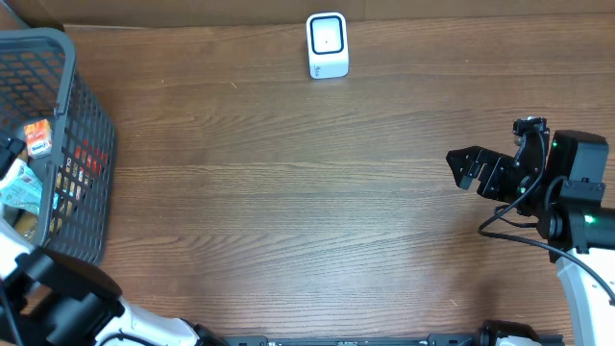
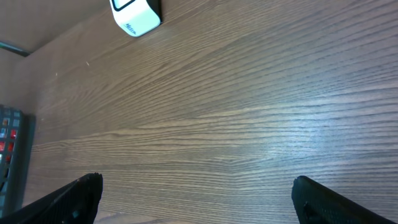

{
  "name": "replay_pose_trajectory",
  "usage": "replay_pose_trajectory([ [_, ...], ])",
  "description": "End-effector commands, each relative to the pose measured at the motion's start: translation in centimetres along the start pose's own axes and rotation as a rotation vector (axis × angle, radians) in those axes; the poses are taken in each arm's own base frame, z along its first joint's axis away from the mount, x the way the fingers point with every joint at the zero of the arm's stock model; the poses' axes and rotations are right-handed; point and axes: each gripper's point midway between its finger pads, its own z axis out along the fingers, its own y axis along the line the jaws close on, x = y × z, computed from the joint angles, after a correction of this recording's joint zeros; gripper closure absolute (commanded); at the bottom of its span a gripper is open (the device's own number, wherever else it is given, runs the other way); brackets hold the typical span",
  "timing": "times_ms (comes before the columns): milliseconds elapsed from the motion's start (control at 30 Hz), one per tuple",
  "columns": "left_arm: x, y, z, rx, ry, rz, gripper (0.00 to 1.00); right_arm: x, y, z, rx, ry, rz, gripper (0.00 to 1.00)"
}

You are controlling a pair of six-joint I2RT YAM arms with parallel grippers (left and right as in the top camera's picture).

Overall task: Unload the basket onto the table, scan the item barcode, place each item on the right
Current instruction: 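Reach the left gripper into the grey basket and grasp the green snack packet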

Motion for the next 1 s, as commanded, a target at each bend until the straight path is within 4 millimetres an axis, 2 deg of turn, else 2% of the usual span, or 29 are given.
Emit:
replay_pose_trajectory([
  [0, 0.7, 1.9, 3.6, -0.088, 0.061, -0.002, 0.04, -0.8, 0.7, -0.5, -0.018, -0.017, -0.013, 0.0],
  [167, 1.8, 2.6, 7.5, -0.122, 0.131, 0.002, 0.09, -0.8, 0.7, -0.5, -0.019, -0.017, -0.012, 0.0],
  [333, 2.7, 3.2, 10.7, -0.153, 0.176, 0.01, 0.22, -0.3, 0.6, -0.5, -0.016, 0.004, -0.002, 0.0],
  [433, 3.4, 3.5, 12.3, -0.161, 0.207, 0.024, 0.25, -0.1, 0.6, -0.5, -0.014, 0.01, 0.001, 0.0],
  [500, 4.1, 3.8, 13.4, -0.167, 0.236, 0.032, 0.38, -0.1, 0.6, -0.5, -0.014, 0.01, 0.001, 0.0],
  [533, 4.3, 3.9, 13.6, -0.174, 0.242, 0.033, 0.48, -0.1, 0.6, -0.5, -0.015, 0.01, 0.001, 0.0],
  [600, 4.6, 4.2, 14.0, -0.189, 0.256, 0.035, 0.73, -0.1, 0.6, -0.5, -0.015, 0.01, 0.001, 0.0],
  [633, 4.6, 4.4, 14.0, -0.198, 0.255, 0.036, 0.9, -0.1, 0.6, -0.5, -0.015, 0.01, 0.001, 0.0],
  [667, 4.5, 4.4, 13.8, -0.2, 0.25, 0.036, 0.96, -0.2, 0.6, -0.5, -0.015, 0.009, 0.001, 0.0],
  [733, 4.1, 4.2, 13.3, -0.196, 0.237, 0.035, 0.96, -0.2, 0.6, -0.5, -0.015, 0.009, 0.0, 0.0],
  [833, 2.7, 3.7, 11.2, -0.182, 0.199, 0.034, 0.96, -0.2, 0.6, -0.5, -0.016, 0.006, -0.001, 0.0],
  [867, 2.0, 3.3, 10.3, -0.174, 0.174, 0.035, 0.96, -0.2, 0.6, -0.5, -0.016, 0.006, -0.001, 0.0],
  [967, -1.3, 1.7, 5.5, -0.12, 0.062, 0.033, 0.96, -0.3, 0.6, -0.5, -0.016, 0.005, -0.002, 0.0],
])
